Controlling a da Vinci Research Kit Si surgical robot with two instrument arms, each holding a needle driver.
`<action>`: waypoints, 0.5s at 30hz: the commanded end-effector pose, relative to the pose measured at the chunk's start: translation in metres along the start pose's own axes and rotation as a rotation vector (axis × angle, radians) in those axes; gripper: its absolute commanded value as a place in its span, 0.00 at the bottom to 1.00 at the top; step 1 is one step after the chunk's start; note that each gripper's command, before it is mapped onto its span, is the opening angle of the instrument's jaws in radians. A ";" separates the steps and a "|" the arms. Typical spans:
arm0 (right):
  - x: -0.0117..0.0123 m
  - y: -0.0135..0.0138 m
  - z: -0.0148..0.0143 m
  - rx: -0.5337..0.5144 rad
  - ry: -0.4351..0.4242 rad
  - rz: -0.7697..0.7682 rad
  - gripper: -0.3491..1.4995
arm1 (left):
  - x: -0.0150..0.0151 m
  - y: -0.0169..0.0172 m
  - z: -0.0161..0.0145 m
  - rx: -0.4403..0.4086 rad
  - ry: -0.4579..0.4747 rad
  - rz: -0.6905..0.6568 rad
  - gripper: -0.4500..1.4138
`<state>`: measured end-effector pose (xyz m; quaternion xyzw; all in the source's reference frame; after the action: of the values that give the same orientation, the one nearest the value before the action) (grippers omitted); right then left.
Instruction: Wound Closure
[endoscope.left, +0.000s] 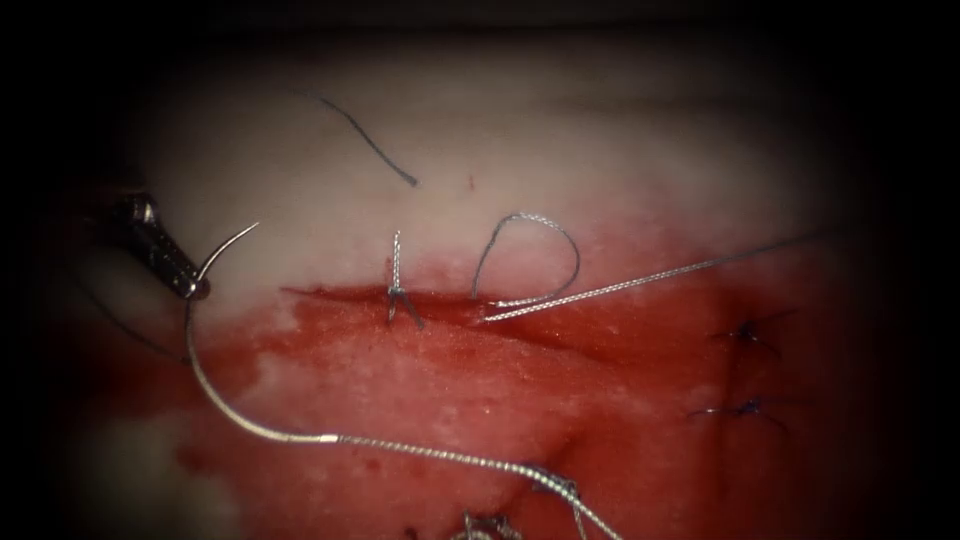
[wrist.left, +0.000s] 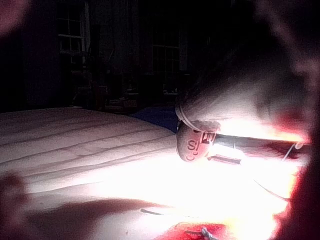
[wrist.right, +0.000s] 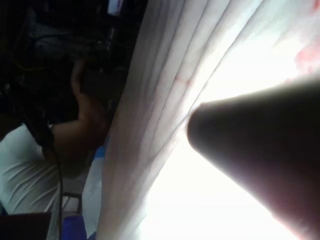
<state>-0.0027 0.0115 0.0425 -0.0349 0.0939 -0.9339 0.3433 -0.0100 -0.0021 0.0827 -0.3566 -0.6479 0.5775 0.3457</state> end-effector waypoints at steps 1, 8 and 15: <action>-0.0012 -0.0005 -0.0009 0.000 -0.010 0.015 0.00 | 0.0012 0.0010 -0.0006 0.001 0.004 0.010 0.00; -0.0022 0.0004 -0.0009 -0.018 -0.053 0.031 0.00 | 0.0012 0.0010 -0.0005 0.000 0.005 0.010 0.00; -0.0059 0.0045 -0.0016 -0.067 -0.137 -0.026 0.76 | 0.0014 0.0008 -0.0004 -0.002 0.006 0.011 0.00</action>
<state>0.0034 0.0113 0.0412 -0.1113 0.1031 -0.9310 0.3320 -0.0102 -0.0020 0.0829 -0.3576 -0.6483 0.5765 0.3456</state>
